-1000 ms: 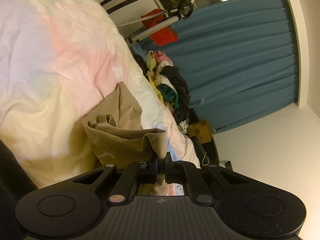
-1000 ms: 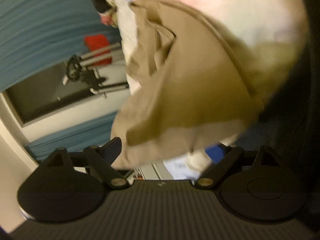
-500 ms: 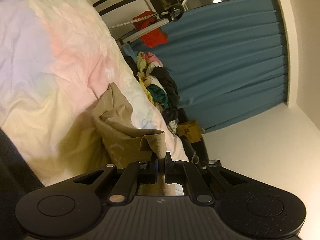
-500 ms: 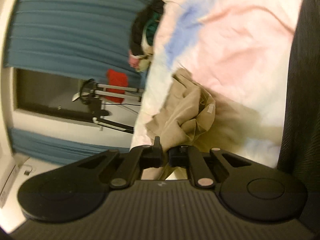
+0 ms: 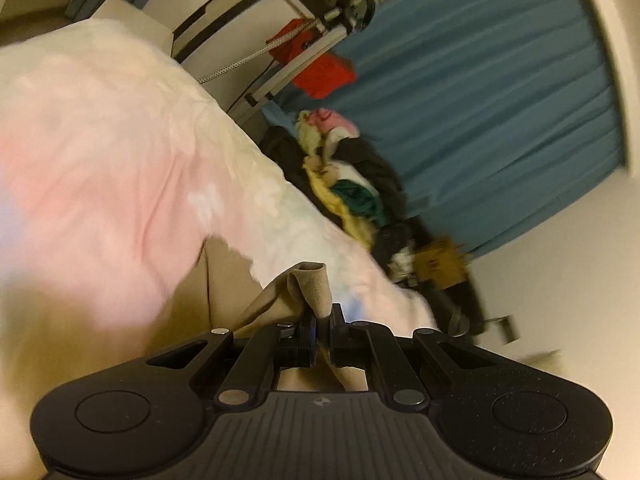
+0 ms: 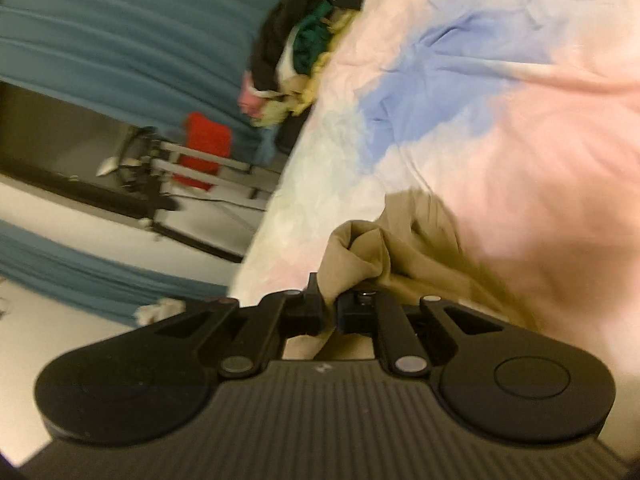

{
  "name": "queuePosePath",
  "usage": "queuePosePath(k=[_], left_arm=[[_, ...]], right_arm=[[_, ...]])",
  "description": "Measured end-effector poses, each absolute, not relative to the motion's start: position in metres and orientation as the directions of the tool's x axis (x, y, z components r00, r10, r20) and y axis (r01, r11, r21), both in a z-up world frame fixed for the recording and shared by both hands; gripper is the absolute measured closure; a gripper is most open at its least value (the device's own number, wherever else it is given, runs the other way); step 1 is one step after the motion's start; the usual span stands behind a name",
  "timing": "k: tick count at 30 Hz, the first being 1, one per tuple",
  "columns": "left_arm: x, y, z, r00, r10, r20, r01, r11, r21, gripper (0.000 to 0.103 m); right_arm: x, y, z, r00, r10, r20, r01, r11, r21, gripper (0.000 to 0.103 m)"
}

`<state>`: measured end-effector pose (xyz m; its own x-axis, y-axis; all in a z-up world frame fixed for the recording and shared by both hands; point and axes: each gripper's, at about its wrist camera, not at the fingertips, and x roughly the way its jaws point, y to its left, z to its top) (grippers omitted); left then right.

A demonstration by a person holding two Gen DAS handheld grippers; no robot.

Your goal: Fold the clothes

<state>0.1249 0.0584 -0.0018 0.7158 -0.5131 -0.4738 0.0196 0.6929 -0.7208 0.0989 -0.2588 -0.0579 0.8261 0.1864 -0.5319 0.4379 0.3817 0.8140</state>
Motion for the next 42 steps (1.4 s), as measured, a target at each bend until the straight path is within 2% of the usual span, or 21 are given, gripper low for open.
queuePosePath(k=[2,6,11,12,14,15,16,17,19,20,23,25,26,28,33,37,42], left_arm=[[0.162,0.047,-0.011,0.690,-0.515,-0.508,0.026,0.720,-0.693,0.096],[0.205,0.035,-0.039,0.674,-0.492,-0.551,0.025,0.761,-0.649,0.096],[0.210,0.043,-0.067,0.686,-0.497,-0.531,0.074,0.774,-0.629,0.096],[0.209,0.045,-0.069,0.690,-0.497,-0.526,0.074,0.772,-0.632,0.096],[0.205,0.051,-0.069,0.703,-0.506,-0.501,0.089,0.760,-0.643,0.093],[0.201,0.052,-0.066,0.713,-0.501,-0.490,0.101,0.765,-0.636,0.090],[0.197,0.052,-0.062,0.725,-0.493,-0.480,0.114,0.774,-0.623,0.079],[0.192,0.052,-0.056,0.740,-0.479,-0.472,0.135,0.793,-0.594,0.054],[0.180,0.050,-0.042,0.758,-0.471,-0.451,0.192,0.823,-0.535,0.025],[0.175,0.048,-0.038,0.759,-0.475,-0.446,0.219,0.831,-0.512,0.021],[0.163,0.037,-0.032,0.741,-0.494,-0.454,0.289,0.846,-0.448,0.021],[0.162,0.025,-0.038,0.725,-0.493,-0.481,0.310,0.857,-0.412,0.021],[0.164,0.020,-0.042,0.716,-0.487,-0.500,0.312,0.864,-0.395,0.021],[0.170,0.008,-0.054,0.699,-0.467,-0.541,0.310,0.880,-0.359,0.022],[0.191,-0.011,-0.093,0.676,-0.354,-0.646,0.286,0.934,-0.214,0.029],[0.187,-0.012,-0.102,0.684,-0.340,-0.645,0.307,0.937,-0.169,0.029],[0.172,-0.008,-0.092,0.690,-0.356,-0.630,0.319,0.931,-0.178,0.029]], right_arm=[[0.129,-0.267,-0.073,0.806,0.171,-0.567,0.469,0.399,0.788,0.093],[0.164,-0.282,-0.112,0.793,0.214,-0.571,0.466,0.390,0.794,0.092],[0.171,-0.287,-0.133,0.793,0.296,-0.532,0.377,0.448,0.811,0.089],[0.172,-0.286,-0.131,0.793,0.309,-0.525,0.352,0.471,0.809,0.085],[0.169,-0.282,-0.121,0.799,0.328,-0.504,0.299,0.511,0.806,0.066],[0.165,-0.279,-0.113,0.808,0.334,-0.485,0.269,0.523,0.809,0.038],[0.160,-0.276,-0.104,0.819,0.335,-0.466,0.238,0.540,0.807,0.016],[0.153,-0.271,-0.095,0.830,0.333,-0.446,0.208,0.558,0.804,0.013],[0.143,-0.263,-0.081,0.838,0.346,-0.421,0.152,0.593,0.791,0.015],[0.138,-0.259,-0.076,0.839,0.351,-0.416,0.131,0.611,0.781,0.015],[0.128,-0.246,-0.068,0.843,0.317,-0.435,0.102,0.700,0.706,0.016],[0.133,-0.239,-0.071,0.832,0.298,-0.468,0.090,0.759,0.645,0.039],[0.139,-0.236,-0.075,0.822,0.289,-0.490,0.091,0.784,0.615,0.042],[0.151,-0.231,-0.086,0.804,0.259,-0.536,0.095,0.833,0.545,0.057],[0.184,-0.218,-0.123,0.771,0.161,-0.616,0.102,0.924,0.368,0.061],[0.197,-0.212,-0.137,0.766,0.134,-0.629,0.101,0.941,0.323,0.061],[0.172,-0.204,-0.115,0.788,0.129,-0.602,0.065,0.955,0.290,0.059]])
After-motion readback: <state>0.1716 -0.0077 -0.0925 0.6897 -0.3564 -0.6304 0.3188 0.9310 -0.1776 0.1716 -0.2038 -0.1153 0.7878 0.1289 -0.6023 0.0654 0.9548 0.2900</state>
